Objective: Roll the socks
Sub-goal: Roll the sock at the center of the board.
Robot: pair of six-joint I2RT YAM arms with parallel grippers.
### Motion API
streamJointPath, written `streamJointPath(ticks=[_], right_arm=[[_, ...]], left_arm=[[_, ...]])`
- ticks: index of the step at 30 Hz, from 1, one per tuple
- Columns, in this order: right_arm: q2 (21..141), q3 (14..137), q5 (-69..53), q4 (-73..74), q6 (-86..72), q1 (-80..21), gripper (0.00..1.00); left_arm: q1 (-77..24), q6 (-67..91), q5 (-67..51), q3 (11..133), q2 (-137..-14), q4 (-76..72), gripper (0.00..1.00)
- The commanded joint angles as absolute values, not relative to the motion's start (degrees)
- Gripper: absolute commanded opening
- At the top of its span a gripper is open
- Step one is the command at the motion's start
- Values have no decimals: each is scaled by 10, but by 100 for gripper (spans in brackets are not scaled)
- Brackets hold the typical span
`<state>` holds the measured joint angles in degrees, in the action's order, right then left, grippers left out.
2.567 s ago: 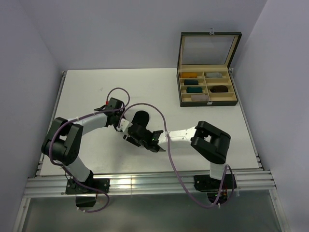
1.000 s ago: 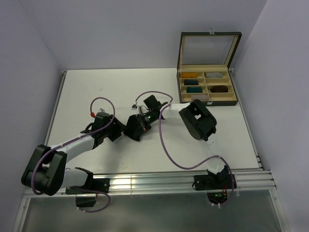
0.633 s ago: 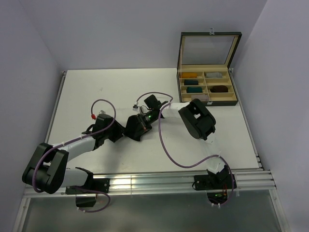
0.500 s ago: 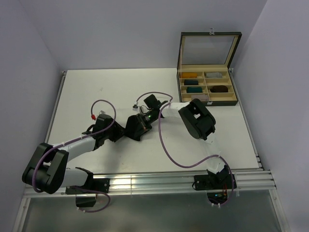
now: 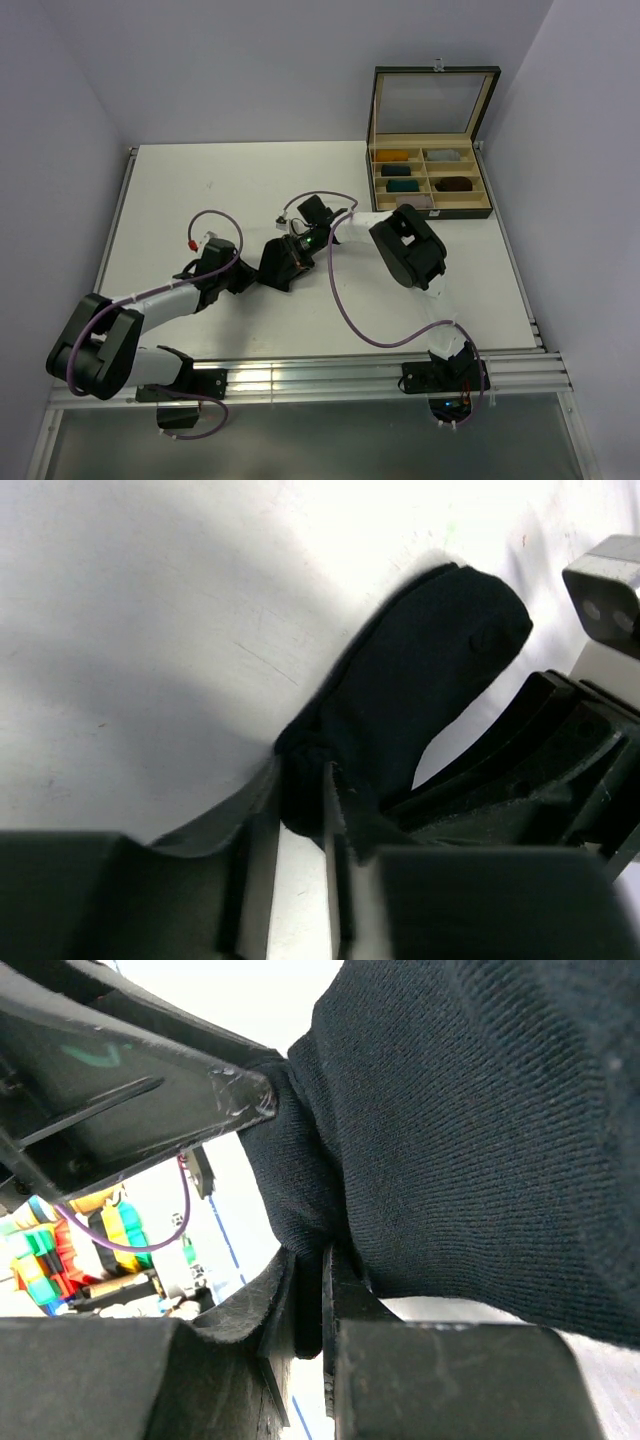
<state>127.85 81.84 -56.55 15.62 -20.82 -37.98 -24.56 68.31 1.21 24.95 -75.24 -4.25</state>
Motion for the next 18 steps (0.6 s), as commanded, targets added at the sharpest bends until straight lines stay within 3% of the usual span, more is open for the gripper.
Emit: streamJointPath(ticks=[1,5,11,12,18], right_arm=[[1288,822,-519,131,-224,-379,0],[1252,795,-481,105,-221,-381,5],[1131,704,-350,42,-187,-395,33],[1045,638,-230,3,-152,-414,43],[955,564,-3,-62,-57,-497,52]], left_arm=[[-252,685,36,238,-769,-2,21],[-252,673,34,258,-797,24,0],[-252,622,5,303,-841,16,0],[-252,581,-5,346,-864,35,0],[-251,534,-30,410,-915,64,0]])
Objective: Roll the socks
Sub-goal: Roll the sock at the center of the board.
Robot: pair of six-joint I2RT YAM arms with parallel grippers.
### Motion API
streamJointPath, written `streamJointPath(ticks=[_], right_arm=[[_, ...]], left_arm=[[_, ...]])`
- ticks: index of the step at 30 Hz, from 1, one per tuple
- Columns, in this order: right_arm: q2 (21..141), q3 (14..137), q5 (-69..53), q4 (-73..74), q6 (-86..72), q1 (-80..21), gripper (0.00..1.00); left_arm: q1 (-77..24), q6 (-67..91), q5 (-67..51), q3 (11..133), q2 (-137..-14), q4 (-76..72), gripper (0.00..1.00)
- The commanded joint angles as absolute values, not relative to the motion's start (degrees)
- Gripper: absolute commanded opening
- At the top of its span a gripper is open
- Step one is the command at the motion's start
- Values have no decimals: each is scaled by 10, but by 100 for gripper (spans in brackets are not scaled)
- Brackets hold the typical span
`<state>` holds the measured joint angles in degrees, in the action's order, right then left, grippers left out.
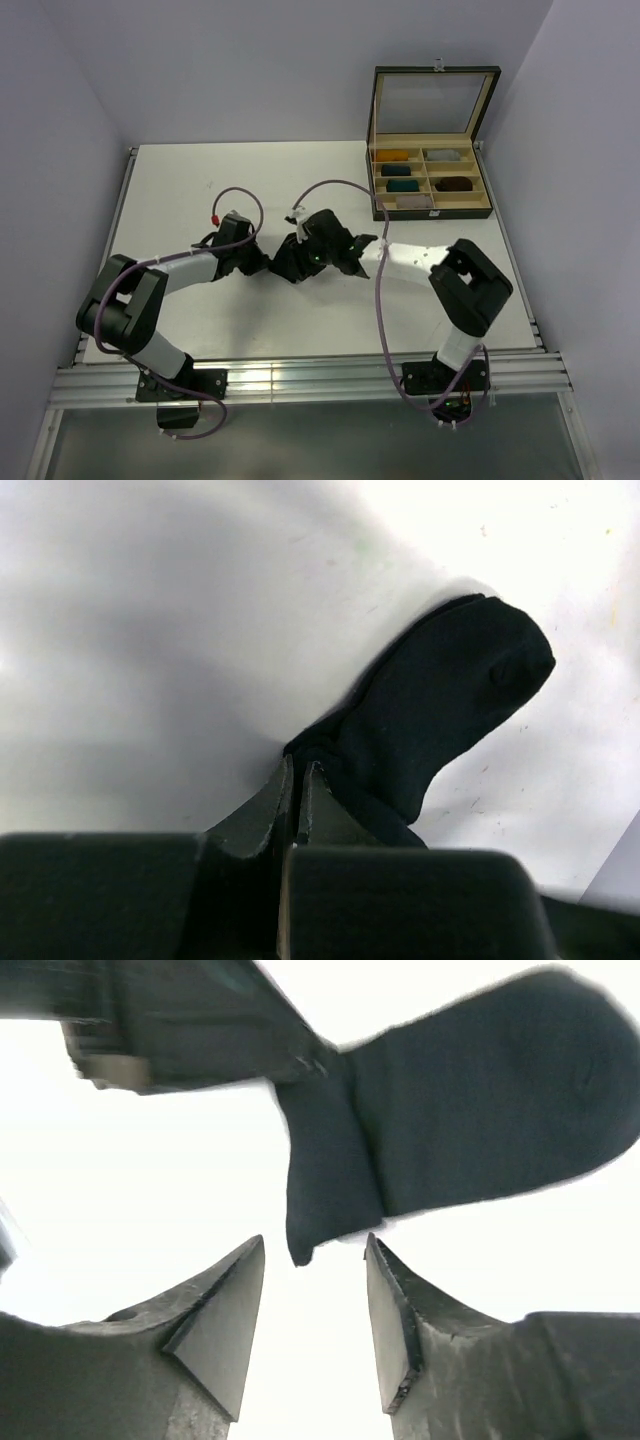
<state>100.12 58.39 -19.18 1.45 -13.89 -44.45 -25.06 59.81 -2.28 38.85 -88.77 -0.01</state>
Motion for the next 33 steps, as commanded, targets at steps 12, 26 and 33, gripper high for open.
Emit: streamJointPath(ticks=[12,26,33], right_arm=[[1010,577,245,-121,93,-642,61],[1087,593,253,-93,75,-631,61],[1103,590,209,-50,29,-596,55]], left_arm=[[-251,498,-55,469,-956,105,0],[-251,488,-59,481,-955,119,0],[-251,483,-56,486,-959,121,0]])
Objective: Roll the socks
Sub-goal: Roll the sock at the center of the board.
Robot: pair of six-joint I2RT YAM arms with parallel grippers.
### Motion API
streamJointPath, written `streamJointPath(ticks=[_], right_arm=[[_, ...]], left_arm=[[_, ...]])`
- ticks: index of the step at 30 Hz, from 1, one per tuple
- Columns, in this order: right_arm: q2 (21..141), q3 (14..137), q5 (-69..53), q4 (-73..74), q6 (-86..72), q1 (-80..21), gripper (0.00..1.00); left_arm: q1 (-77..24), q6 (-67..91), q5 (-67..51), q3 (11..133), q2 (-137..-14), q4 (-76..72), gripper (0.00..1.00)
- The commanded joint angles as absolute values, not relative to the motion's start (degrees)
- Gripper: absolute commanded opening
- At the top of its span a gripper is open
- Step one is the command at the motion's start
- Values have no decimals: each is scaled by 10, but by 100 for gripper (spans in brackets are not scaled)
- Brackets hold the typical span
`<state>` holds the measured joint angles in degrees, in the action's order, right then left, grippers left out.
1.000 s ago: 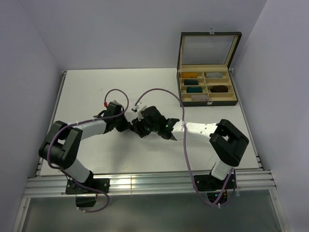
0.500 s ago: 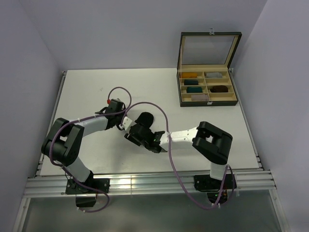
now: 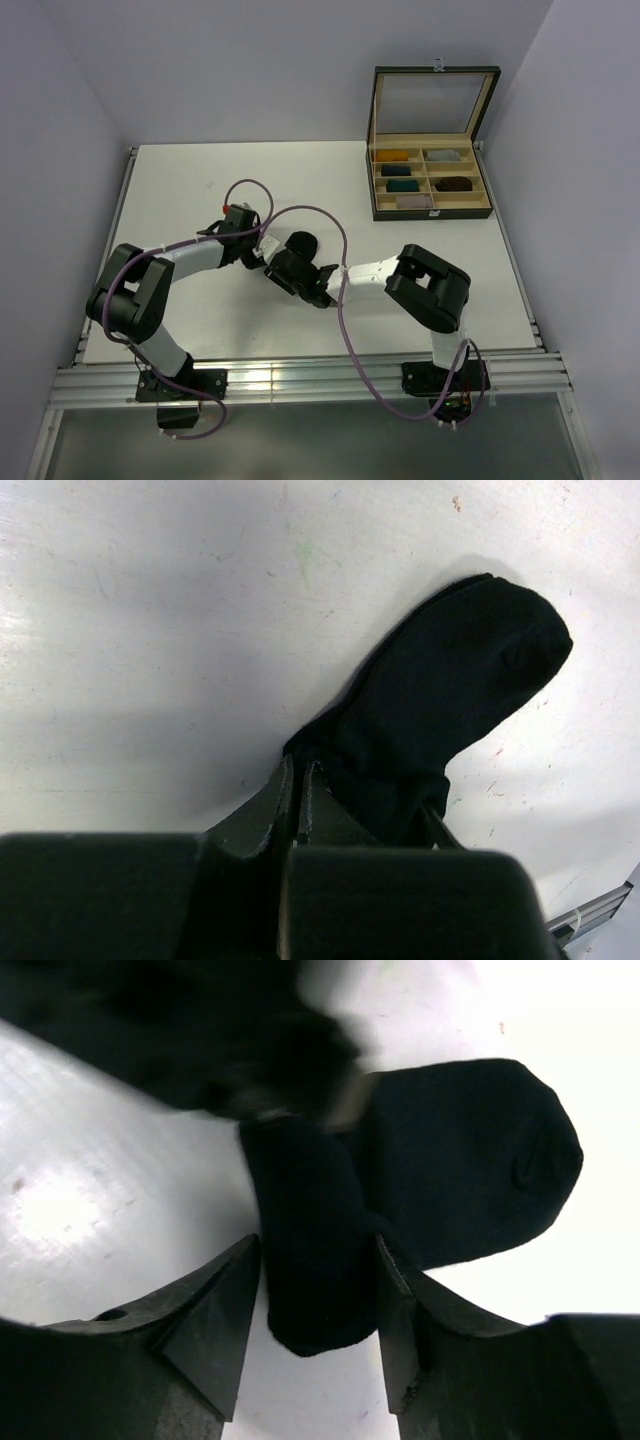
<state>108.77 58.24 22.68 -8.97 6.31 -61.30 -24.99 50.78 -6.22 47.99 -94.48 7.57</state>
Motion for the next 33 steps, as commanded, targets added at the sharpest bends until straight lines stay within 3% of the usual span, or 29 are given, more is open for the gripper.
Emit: streamJointPath(ticks=[1,4,5,6,8,14,20,24,27,33], right_arm=[[1103,586,203,-45,19,-588,54],[1107,587,182,-24,1,-573,37],[1108,587,171,-19,1,-563,28],[1104,587,155,-16,1,-559,13],[1100,591,132,-4,-21,-551,0],[1089,649,-61,82,-82,-523,0],[1131,706,-235,132,-165,-469,0],[1164,710,-320,105,-224,-439,0],[1185,694,-393,58,-268,-416,0],[1217,706,-442,57,-290,-386,0]], left_arm=[[-251,482,-56,486,-960,121,0],[-251,479,-56,490,-961,124,0],[-251,479,-58,492,-961,125,0],[-251,478,-58,492,-960,124,0],[-251,478,-57,496,-960,125,0],[-251,490,-42,497,-941,115,4],[-250,520,-3,473,-889,96,29],[-248,540,14,451,-848,84,53],[-248,553,6,435,-829,68,58],[-248,579,-15,385,-816,34,58]])
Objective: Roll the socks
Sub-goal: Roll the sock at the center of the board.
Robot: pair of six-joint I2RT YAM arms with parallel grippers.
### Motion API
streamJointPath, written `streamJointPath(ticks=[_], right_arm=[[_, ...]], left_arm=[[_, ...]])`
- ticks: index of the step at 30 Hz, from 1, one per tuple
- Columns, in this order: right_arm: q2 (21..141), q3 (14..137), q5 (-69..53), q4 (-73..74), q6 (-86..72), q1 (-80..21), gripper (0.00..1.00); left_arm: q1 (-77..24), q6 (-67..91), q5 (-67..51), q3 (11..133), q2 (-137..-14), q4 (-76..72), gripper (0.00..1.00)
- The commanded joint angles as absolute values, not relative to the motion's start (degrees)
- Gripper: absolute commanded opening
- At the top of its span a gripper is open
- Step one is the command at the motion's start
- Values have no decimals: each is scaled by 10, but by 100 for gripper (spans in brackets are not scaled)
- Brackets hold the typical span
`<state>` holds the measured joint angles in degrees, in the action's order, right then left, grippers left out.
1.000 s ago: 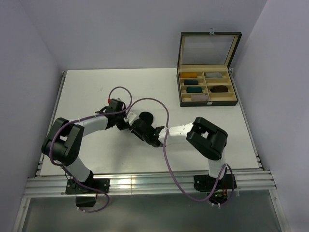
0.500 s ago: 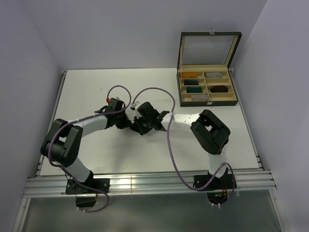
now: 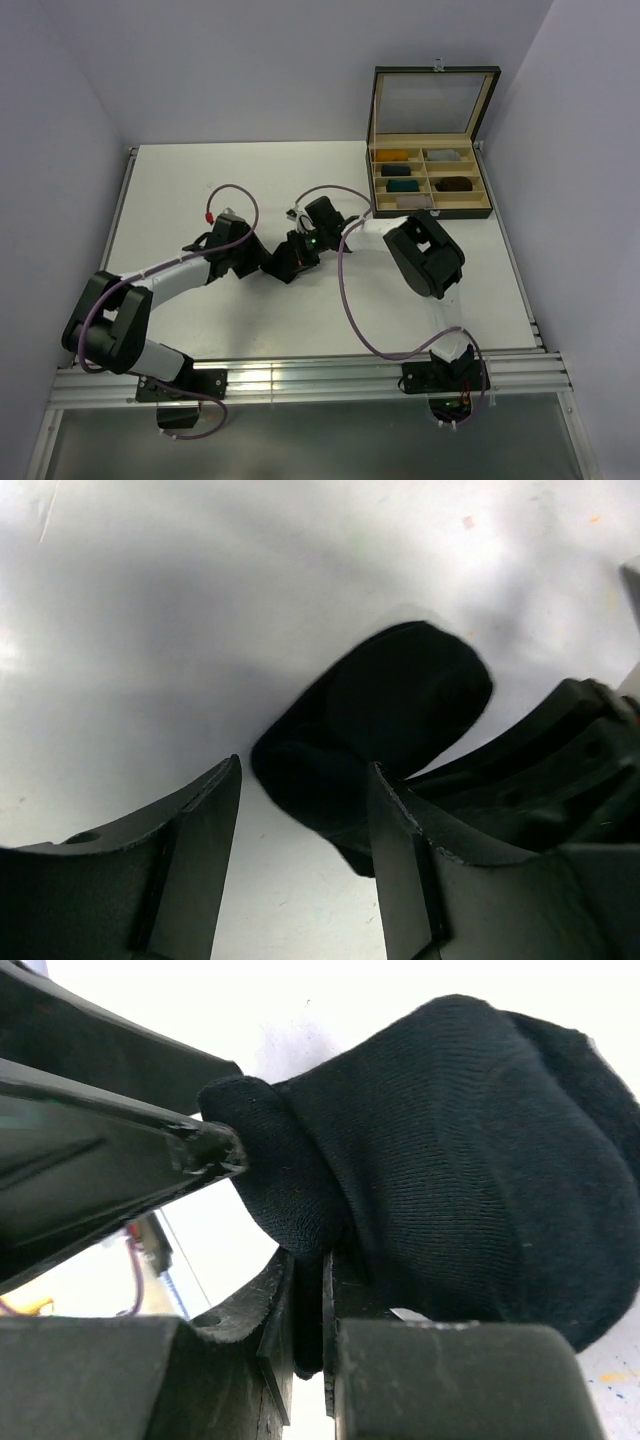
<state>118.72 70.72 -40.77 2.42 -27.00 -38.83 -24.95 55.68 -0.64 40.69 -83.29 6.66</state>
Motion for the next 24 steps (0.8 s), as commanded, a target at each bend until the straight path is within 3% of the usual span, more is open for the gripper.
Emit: streamJointPath(ticks=[1,17,24], right_arm=[[1218,708,-442,60,-290,-384,0],[1249,715,-479,35,-341,-370,0],[1252,699,-489,4,-369,-369,0]], left_arm=[[-248,586,-18,379,-814,28,58],[-254,630,-3,275,-723,-83,63],[-259,637,-12,270,-758,-91,61]])
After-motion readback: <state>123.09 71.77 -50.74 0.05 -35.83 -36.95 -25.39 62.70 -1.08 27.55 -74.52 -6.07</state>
